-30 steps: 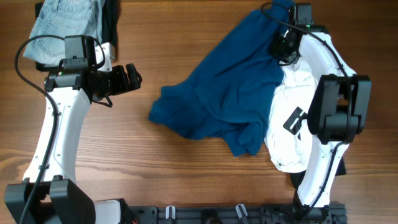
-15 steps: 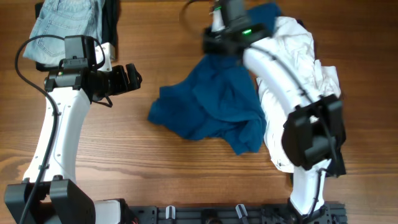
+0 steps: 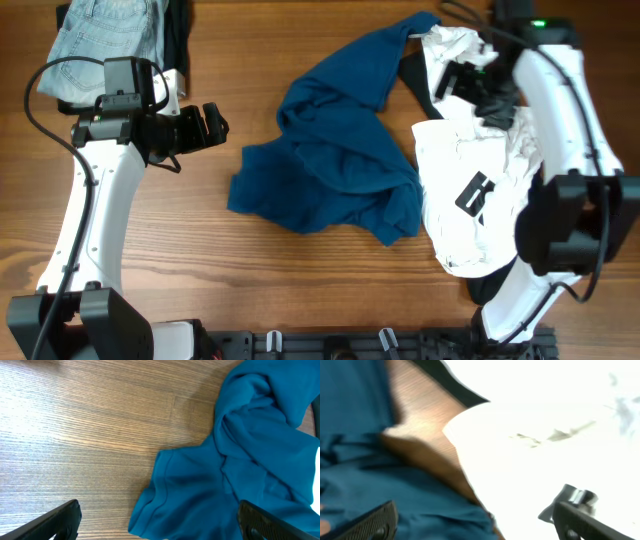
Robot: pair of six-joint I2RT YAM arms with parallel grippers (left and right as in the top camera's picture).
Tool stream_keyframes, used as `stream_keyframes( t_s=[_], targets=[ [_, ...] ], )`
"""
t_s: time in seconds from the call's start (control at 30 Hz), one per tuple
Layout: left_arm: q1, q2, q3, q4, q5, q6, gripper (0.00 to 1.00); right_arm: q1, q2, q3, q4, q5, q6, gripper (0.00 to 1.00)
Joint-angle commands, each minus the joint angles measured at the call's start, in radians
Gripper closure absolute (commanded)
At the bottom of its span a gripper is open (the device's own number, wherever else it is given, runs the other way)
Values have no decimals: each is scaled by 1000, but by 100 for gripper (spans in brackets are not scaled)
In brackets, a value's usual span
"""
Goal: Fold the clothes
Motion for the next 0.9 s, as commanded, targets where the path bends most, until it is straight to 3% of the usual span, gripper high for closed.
stream_keyframes(
  t_s=[0.0,0.3,0.43,0.6,0.87],
  targets=[
    [-3,-7,10,0,2,13,0,-18,-8,-147,-7,65,-4,0],
    [-3,-7,10,0,2,13,0,-55,11,-507,423,70,26,0],
    [-3,-7,10,0,2,13,0,-82,100,-520,593,117,37,0],
    [-3,-7,9,-5,2,13,0,-219,256,-519,744,123,40,1],
    [-3,-7,9,-4,2,13,0,-486,305,-510,829,30,36,0]
  ],
)
